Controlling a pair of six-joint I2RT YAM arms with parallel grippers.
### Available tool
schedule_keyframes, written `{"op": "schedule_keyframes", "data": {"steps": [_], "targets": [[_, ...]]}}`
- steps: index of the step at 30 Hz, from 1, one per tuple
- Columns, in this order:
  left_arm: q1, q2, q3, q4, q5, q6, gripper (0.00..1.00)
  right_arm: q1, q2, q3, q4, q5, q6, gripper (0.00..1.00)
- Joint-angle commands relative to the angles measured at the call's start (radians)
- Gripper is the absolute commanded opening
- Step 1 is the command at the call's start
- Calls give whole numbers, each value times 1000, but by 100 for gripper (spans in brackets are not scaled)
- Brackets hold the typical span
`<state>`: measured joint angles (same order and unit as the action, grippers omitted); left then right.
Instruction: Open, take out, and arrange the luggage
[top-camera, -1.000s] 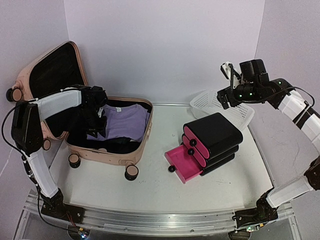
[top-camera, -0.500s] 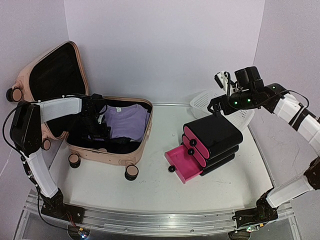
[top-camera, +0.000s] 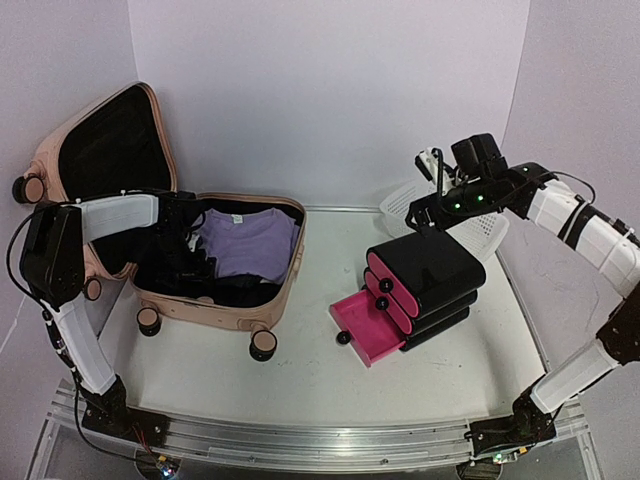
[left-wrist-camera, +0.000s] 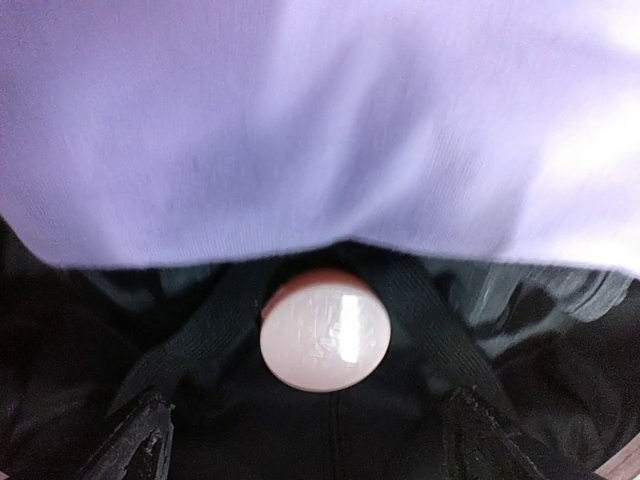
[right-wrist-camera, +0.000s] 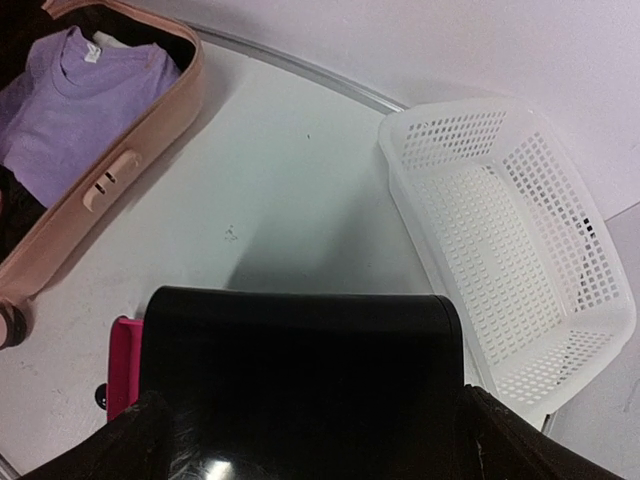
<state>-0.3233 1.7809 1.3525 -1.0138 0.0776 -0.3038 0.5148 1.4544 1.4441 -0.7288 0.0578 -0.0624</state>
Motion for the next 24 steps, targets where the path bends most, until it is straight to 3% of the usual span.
{"op": "schedule_keyframes", "data": {"steps": [1, 7, 11, 15, 24], "targets": [[-3, 33, 63, -120, 51, -17, 95, -4, 15, -26, 18, 80, -64, 98], [-2, 146, 136, -169, 47, -39, 94, -3, 52, -21, 15, 190, -152, 98], [-3, 160, 167, -187, 8, -80, 96, -3, 108, 17, 16, 344, -120, 98], [-3, 183, 214, -188, -16, -82, 96, -5, 154, 60, 16, 393, -119, 98], [-47, 232, 197, -184, 0, -71, 85, -39, 214, 108, -1, 429, -63, 98]]}}
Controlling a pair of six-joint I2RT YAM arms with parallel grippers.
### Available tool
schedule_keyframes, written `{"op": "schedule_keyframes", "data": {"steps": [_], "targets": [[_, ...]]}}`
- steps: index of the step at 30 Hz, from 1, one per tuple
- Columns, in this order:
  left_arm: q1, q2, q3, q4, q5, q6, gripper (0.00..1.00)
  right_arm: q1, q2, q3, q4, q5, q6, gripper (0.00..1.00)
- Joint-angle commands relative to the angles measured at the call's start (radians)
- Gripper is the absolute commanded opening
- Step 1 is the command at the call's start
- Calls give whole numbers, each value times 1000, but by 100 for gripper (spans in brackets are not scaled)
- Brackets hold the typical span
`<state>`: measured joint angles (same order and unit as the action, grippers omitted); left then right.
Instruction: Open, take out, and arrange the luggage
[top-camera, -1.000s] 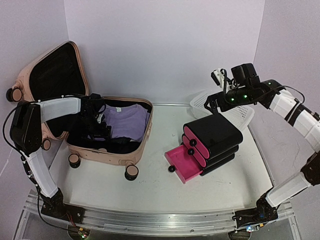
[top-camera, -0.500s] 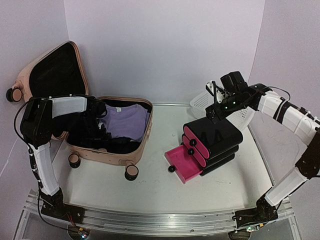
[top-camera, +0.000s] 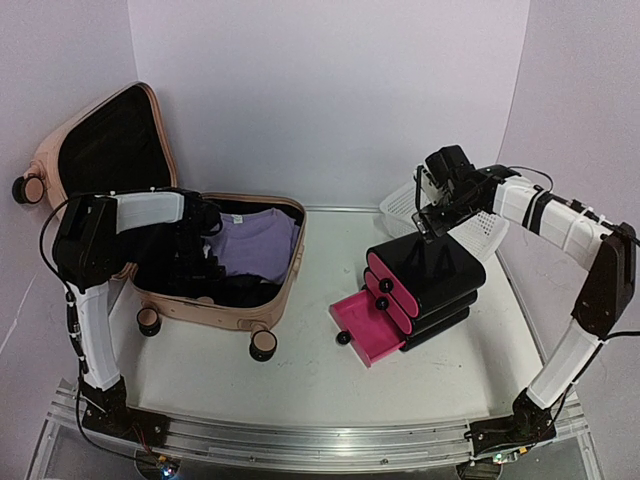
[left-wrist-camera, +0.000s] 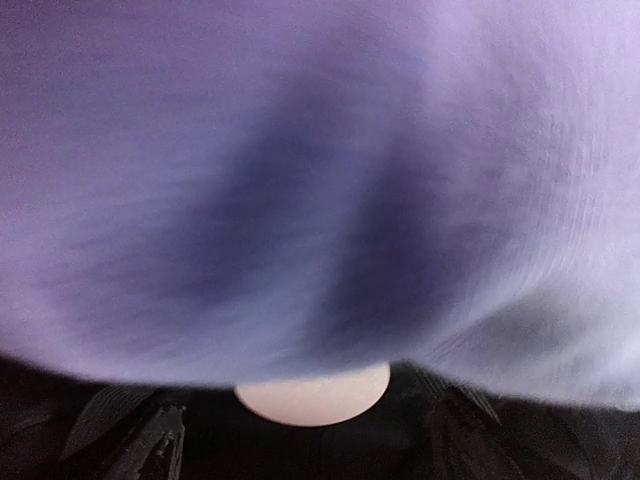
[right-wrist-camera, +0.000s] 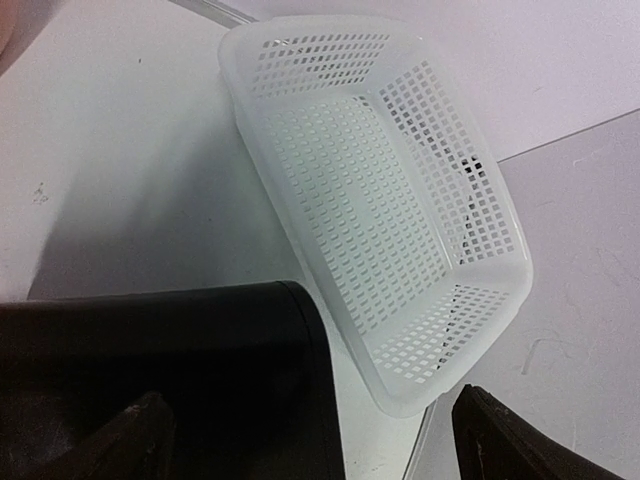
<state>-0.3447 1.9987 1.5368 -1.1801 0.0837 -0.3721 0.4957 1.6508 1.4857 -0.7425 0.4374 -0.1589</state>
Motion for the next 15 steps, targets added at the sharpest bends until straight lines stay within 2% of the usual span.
{"op": "schedule_keyframes", "data": {"steps": [1, 5, 9, 11, 13, 15], "targets": [[-26, 19, 18, -18, -14, -4, 83, -21, 23, 74, 9, 47, 36, 98], [-27, 64, 51, -21, -24, -1, 79, -26, 39, 94, -2, 28, 23, 98], [-25, 100, 56, -56, -61, -27, 86, -35, 37, 93, -3, 30, 20, 98], [-24, 98, 35, -58, -64, -40, 87, -40, 33, 89, -3, 31, 25, 98], [-23, 98, 16, -60, -60, -46, 85, -42, 28, 82, -4, 30, 27, 98], [-25, 91, -4, -59, -55, -46, 79, -43, 21, 75, -5, 30, 28, 98]]}}
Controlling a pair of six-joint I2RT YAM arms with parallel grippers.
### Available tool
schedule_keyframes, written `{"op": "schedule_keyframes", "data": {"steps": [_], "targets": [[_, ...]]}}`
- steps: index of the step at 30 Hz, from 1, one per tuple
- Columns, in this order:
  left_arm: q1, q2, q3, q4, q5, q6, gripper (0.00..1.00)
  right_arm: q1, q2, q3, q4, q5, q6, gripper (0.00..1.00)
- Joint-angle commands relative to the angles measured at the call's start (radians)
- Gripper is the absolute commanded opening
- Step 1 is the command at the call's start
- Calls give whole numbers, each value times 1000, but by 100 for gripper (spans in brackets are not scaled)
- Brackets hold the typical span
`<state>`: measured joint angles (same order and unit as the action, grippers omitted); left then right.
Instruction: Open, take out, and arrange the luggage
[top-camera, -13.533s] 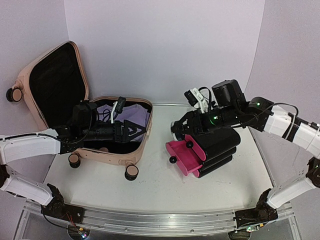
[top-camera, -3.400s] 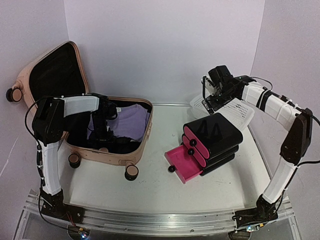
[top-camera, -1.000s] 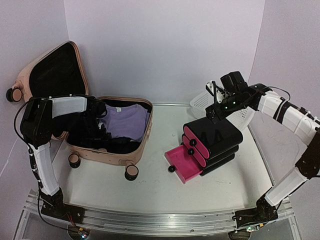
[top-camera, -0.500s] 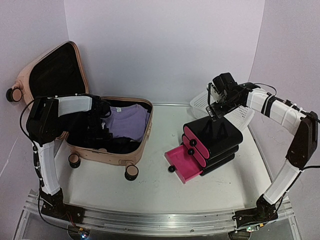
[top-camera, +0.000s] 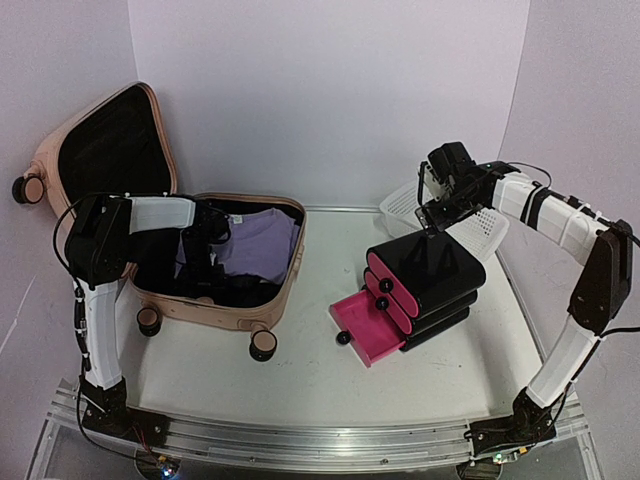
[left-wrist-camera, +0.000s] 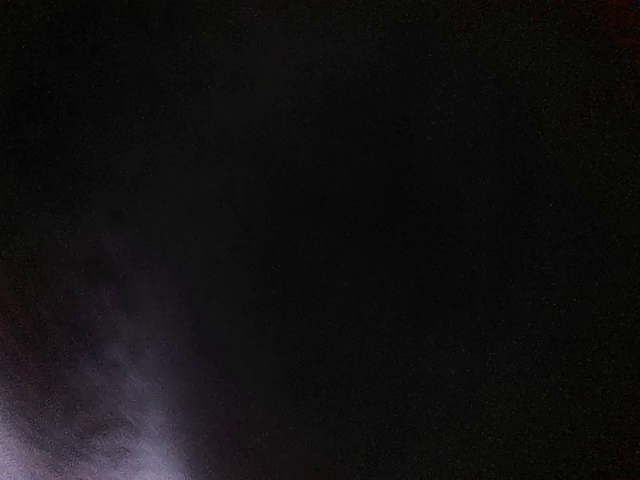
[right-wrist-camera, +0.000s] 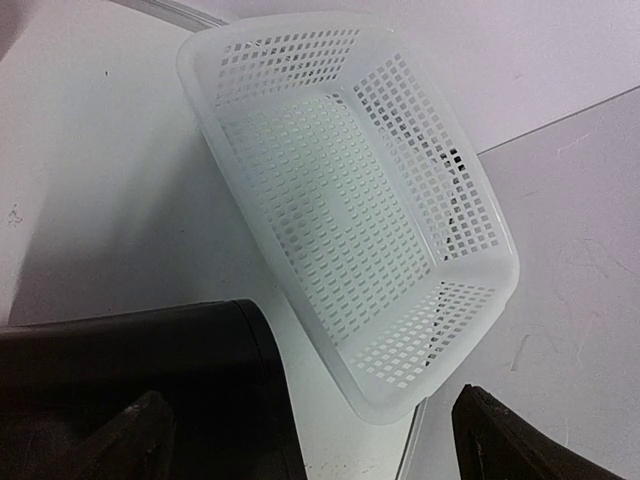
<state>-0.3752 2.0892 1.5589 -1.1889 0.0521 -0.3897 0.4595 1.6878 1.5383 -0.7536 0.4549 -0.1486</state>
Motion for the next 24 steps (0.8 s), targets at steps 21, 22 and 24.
{"op": "schedule_keyframes", "data": {"steps": [21, 22, 24], "targets": [[4, -70, 69, -60, -69, 42, 41, -8, -72, -16, 3, 23, 42, 98], [4, -77, 80, -61, -70, 46, 41, -7, -73, -12, 2, 21, 42, 98], [3, -105, 92, -60, -61, 48, 41, -8, -76, -5, 0, -3, 50, 98]]}}
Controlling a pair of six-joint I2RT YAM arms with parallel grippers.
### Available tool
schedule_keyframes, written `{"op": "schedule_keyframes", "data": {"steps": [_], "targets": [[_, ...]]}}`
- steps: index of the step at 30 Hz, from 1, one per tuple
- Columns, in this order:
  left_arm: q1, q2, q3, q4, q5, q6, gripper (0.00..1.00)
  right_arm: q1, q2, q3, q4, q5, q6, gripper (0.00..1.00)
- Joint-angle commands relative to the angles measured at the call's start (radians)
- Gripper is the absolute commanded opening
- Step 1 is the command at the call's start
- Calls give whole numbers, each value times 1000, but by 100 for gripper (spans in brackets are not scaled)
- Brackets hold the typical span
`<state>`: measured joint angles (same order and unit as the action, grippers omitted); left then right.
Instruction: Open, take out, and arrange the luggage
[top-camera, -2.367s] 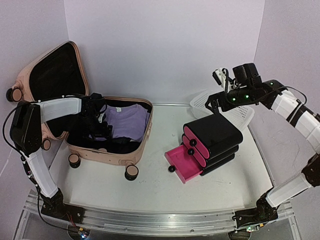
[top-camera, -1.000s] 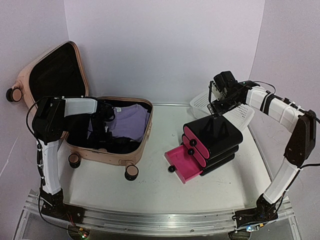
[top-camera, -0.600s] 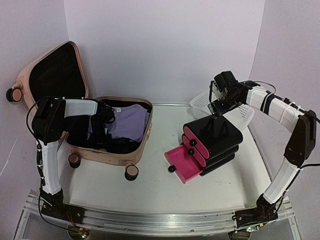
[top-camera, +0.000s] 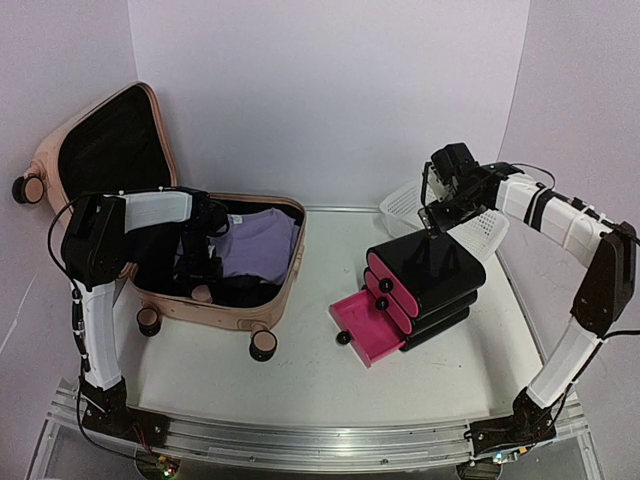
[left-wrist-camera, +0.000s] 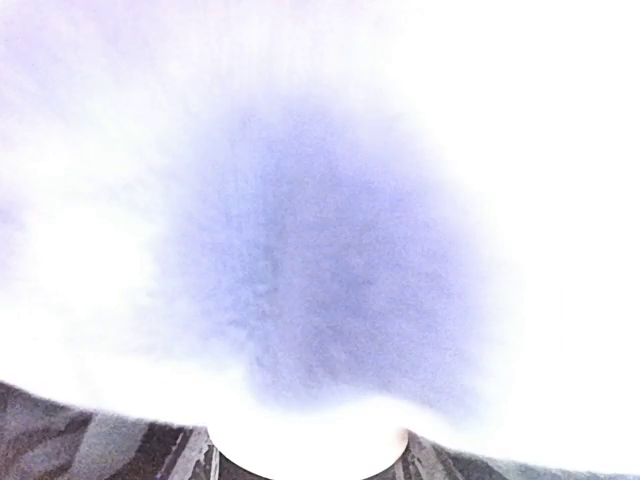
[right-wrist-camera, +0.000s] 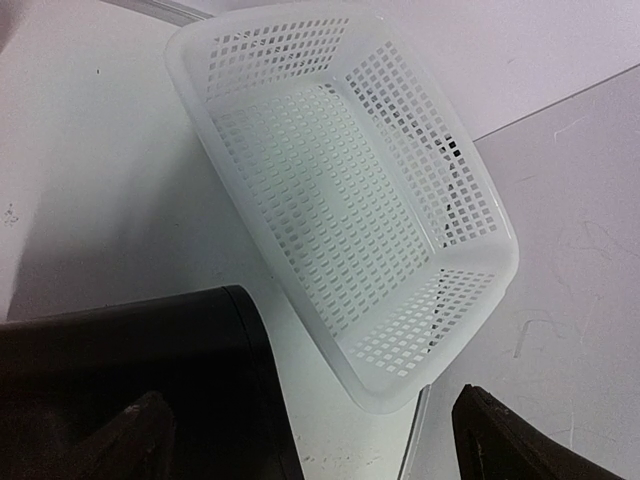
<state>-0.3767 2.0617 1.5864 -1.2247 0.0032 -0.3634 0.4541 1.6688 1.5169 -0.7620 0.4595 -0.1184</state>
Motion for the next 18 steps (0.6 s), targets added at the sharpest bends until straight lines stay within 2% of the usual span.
{"op": "schedule_keyframes", "data": {"steps": [1, 13, 18], "targets": [[4, -92, 65, -21, -7, 21, 41, -2, -61, 18, 6, -33, 18, 98], [1, -286, 100, -7, 115, 144, 38, -2, -138, -7, 3, -258, -34, 98], [4, -367, 134, 4, 267, 179, 38, -2, -177, 2, 2, -368, 42, 98]]}}
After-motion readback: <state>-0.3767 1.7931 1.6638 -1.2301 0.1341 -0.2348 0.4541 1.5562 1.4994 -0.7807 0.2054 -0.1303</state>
